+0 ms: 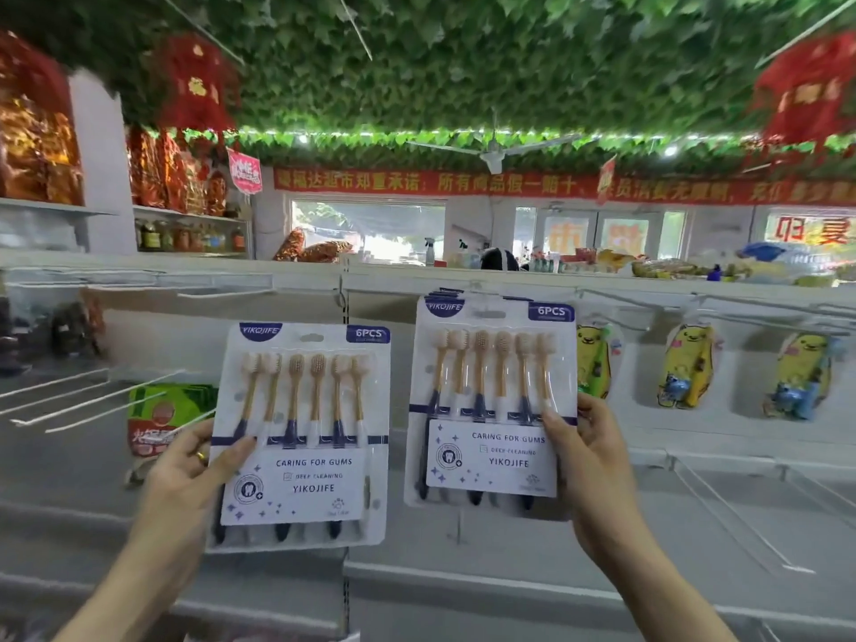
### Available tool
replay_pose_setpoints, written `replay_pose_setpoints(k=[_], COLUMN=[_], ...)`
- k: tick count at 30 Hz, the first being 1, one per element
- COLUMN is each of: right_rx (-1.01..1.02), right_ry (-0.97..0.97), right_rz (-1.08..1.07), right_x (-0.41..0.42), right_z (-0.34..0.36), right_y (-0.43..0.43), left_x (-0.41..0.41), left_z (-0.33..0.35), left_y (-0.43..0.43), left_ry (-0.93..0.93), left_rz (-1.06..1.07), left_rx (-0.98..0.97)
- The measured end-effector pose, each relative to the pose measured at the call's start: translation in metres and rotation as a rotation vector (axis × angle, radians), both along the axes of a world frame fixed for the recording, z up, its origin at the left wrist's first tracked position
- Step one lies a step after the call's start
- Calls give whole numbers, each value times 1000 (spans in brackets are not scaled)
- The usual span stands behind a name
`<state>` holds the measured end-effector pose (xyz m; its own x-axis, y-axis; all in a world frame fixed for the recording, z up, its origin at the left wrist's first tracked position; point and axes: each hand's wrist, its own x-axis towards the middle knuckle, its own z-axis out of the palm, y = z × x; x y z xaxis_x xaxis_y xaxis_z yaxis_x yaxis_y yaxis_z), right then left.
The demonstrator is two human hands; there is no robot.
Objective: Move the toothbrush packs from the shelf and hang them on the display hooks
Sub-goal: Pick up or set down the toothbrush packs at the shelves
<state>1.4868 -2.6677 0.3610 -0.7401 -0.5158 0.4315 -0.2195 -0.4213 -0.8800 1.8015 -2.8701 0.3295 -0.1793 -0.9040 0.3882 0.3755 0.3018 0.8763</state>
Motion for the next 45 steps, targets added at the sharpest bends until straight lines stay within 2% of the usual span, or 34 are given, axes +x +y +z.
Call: replay_pose_setpoints(k=[15,38,45], right_rx=[5,-31,24], right_ry=[7,-66,-17], right_rz=[-64,-137,-280], right_x=[1,-18,-21], right_z=[-7,-36,-46], right_y=[-30,-63,-50], left_x=[9,-7,-16], left_z=[4,17,14], left_y=[-64,-46,-25], left_ry=[22,78,89], left_rz=[-68,-208,-243], left_rx=[13,-11,11])
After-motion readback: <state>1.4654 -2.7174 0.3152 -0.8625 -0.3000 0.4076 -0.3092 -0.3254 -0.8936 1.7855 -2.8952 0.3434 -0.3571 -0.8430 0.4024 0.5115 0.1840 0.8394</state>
